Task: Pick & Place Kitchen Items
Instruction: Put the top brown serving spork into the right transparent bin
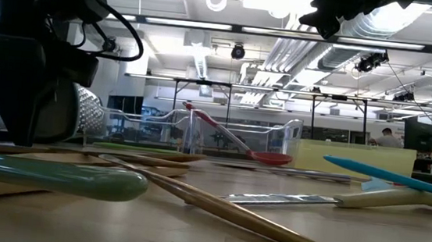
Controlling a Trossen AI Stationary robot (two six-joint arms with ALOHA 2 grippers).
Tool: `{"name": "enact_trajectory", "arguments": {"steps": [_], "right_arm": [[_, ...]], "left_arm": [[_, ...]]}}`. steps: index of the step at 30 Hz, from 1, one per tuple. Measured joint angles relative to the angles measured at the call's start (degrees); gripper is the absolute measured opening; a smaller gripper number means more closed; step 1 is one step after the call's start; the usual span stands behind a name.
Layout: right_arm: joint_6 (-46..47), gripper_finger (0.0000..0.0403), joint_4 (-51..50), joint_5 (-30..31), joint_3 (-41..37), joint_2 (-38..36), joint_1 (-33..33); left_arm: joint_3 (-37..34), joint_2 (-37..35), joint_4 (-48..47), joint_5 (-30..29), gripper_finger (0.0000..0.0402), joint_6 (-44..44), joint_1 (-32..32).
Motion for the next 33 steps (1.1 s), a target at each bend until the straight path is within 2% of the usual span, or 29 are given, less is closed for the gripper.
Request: {"name": "enact_trajectory", "arguments": {"steps": [8, 14, 20, 33], "right_arm": [[0.0, 0.0229, 0.0, 1.5, 0.0, 0.0, 0.0], [0.0, 0.0229, 0.0, 1.4, 0.0, 0.0, 0.0], [-0.1, 0.0229, 0.0, 1.4, 0.0, 0.0, 0.0], [-0.1, 0.0229, -0.5, 1.3, 0.0, 0.0, 0.0]], "left_arm": [[0.0, 0.0, 0.0, -0.3, 0.0152, -4.6, 0.0], [0.0, 0.0, -0.1, -0.9, 0.0152, -4.2, 0.0], [-0.2, 0.3, -0.4, -6.0, 0.0152, -4.1, 0.0], [0.1, 4.9, -0.8, -6.0, 0.0152, -4.1, 0.0]]}}
